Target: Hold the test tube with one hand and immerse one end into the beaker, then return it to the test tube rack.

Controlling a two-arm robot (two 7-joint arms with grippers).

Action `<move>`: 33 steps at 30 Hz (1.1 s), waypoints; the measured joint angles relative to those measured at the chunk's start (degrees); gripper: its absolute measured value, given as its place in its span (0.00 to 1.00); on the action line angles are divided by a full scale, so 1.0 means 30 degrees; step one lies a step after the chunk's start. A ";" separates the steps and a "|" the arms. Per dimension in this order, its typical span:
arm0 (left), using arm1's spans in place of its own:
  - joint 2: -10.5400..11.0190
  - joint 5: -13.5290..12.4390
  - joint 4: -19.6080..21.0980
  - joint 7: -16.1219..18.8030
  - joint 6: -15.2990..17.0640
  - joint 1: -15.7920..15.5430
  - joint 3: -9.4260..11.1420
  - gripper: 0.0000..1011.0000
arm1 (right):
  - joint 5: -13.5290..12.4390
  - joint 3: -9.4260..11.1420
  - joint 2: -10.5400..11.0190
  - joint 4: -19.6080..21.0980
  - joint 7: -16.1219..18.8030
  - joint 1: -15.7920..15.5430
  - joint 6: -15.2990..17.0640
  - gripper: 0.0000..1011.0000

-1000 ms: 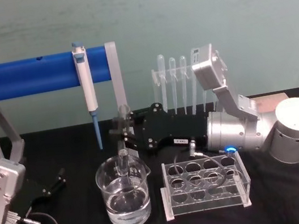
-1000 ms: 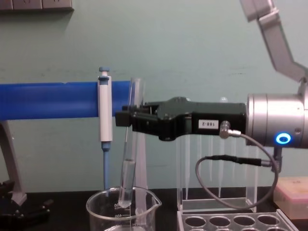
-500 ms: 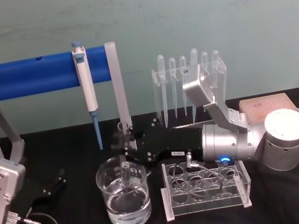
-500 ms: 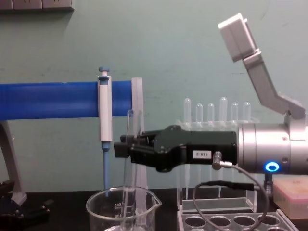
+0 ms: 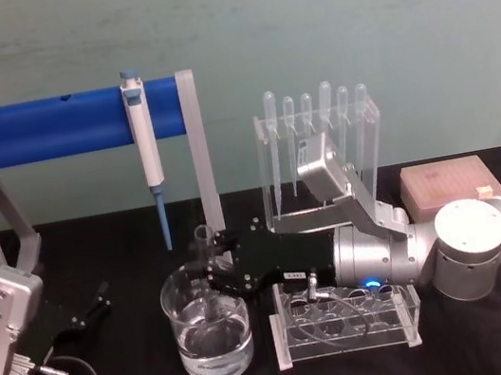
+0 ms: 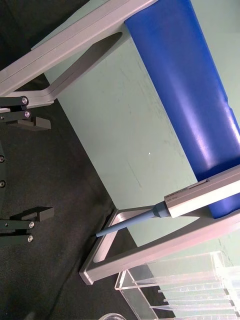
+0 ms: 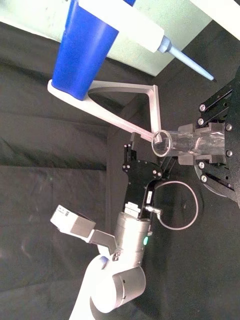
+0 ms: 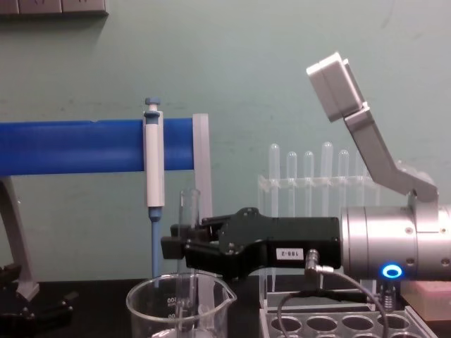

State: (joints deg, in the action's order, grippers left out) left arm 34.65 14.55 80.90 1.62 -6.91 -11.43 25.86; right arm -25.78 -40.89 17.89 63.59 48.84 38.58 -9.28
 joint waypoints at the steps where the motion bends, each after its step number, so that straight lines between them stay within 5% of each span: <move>1: 0.0000 -0.0001 0.0000 0.0001 0.0000 -0.0001 0.0001 0.99 | 0.0055 -0.0006 -0.0014 -0.0014 -0.0012 -0.0025 -0.0022 0.22; 33: 0.0000 -0.0001 0.0000 0.0000 0.0000 -0.0001 0.0001 0.99 | 0.0575 0.0358 -0.0525 -0.0961 0.0068 -0.0437 -0.0664 0.22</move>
State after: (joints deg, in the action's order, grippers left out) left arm 34.65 14.55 80.90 1.62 -6.91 -11.43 25.86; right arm -24.06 -39.82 16.31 60.70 49.04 37.27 -11.27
